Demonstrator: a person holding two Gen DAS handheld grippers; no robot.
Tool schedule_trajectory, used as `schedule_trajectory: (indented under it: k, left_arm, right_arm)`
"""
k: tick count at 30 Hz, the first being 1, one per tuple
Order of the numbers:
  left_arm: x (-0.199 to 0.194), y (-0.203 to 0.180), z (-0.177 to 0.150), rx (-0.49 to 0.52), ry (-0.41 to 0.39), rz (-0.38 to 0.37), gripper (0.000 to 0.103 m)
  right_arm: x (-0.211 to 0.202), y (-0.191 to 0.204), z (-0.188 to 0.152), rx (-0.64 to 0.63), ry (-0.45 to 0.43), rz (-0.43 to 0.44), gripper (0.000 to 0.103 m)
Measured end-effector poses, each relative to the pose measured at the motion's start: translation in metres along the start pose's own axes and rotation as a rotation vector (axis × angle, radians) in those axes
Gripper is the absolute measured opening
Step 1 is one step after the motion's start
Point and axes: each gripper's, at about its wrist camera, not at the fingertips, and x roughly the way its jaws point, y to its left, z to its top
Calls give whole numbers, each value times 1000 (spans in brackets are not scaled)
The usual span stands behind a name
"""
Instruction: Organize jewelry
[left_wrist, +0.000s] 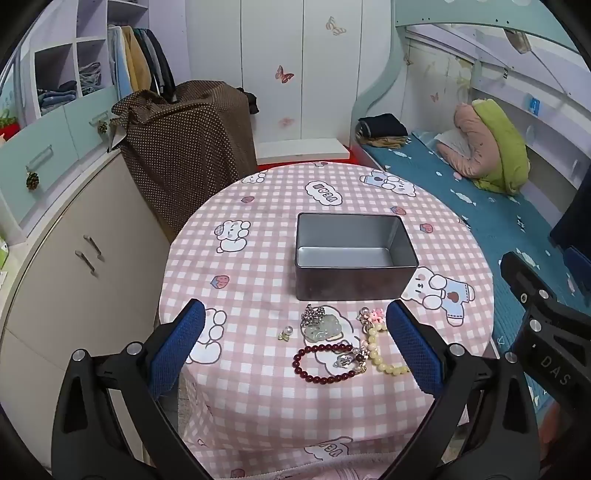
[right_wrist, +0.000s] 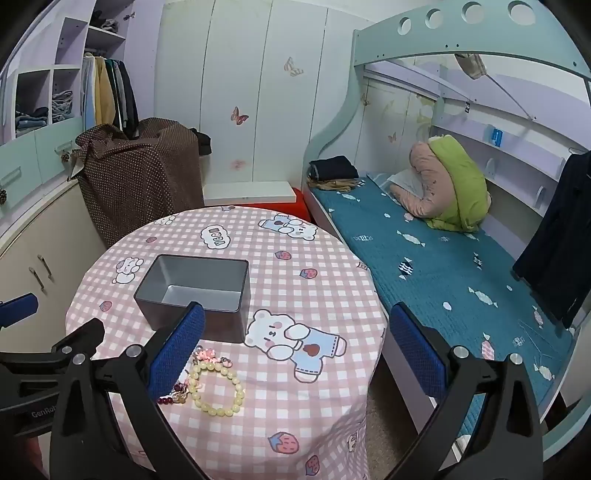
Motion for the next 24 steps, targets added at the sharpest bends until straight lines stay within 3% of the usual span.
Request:
schedule_trajectory:
  k: [24]
  left_arm:
    - [1, -1, 4, -1, -5, -18, 98]
  right_arm:
    - [1, 0, -1, 5, 11, -6, 96]
